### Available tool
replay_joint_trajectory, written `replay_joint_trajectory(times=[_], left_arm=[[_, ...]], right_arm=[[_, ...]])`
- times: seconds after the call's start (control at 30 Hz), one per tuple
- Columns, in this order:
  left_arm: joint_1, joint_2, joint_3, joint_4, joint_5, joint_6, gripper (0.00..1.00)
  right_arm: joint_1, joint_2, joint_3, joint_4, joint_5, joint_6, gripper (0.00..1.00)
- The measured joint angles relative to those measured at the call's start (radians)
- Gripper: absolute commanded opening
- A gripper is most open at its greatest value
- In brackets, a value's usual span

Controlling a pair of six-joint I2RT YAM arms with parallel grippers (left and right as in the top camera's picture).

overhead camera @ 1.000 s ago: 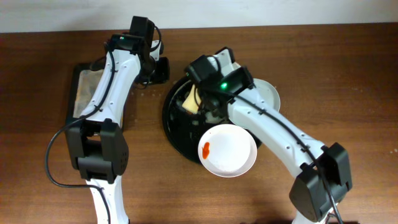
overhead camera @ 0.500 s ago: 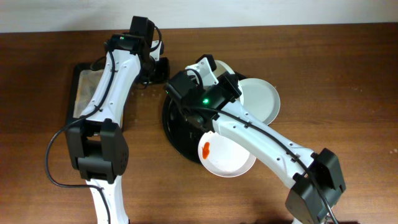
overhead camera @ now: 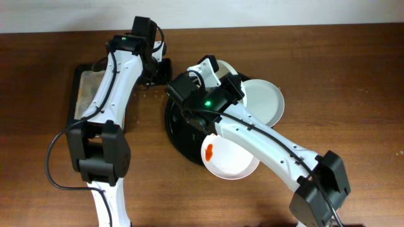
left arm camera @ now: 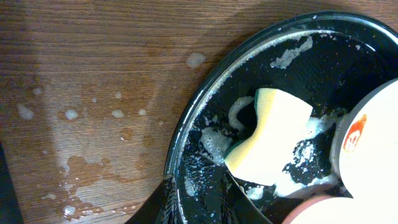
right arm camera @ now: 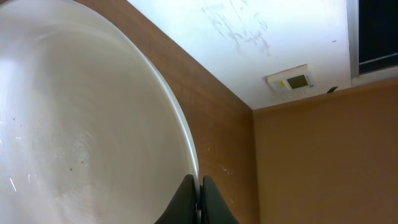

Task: Clean dirty plates on tray and stack at the side
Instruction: 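Lift the cleaned plate with the right gripper and carry it right, then set the plate down on the table's right side with the right gripper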

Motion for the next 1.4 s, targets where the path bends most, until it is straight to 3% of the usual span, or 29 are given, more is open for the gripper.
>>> replay_joint_trajectory(times=[0.33, 0.57, 0.8, 1.0, 1.23, 1.4], left_arm=[[0.0, 0.0, 0.0, 0.0, 0.0, 0.0, 0.22], [0.0, 0.0, 0.0, -0.004, 0.002, 0.0, 0.22], [0.0, 0.0, 0.0, -0.004, 0.022, 0.003, 0.22], [-0.002, 0.0, 0.0, -0.003, 0.067, 0.031, 0.22], [-0.063, 0.0, 0.0, 0.004, 0.108, 0.111, 0.22], [-0.101, 0.0, 0.0, 0.008, 0.119, 0.131, 0.22]], right_arm=[[-0.002, 0.0, 0.0, -0.013, -0.063, 0.05, 0.04], [-0.12, -0.013, 0.004, -0.129, -0.402, 0.175, 0.04], [-0.428, -0.11, 0.004, -0.148, -0.864, 0.2, 0.04], [-0.832, -0.153, 0.01, -0.145, -1.242, 0.249, 0.04], [-1.203, -0.153, 0.011, -0.043, -1.296, 0.309, 0.04], [-1.339, -0.122, 0.014, 0.031, -1.254, 0.333, 0.04]])
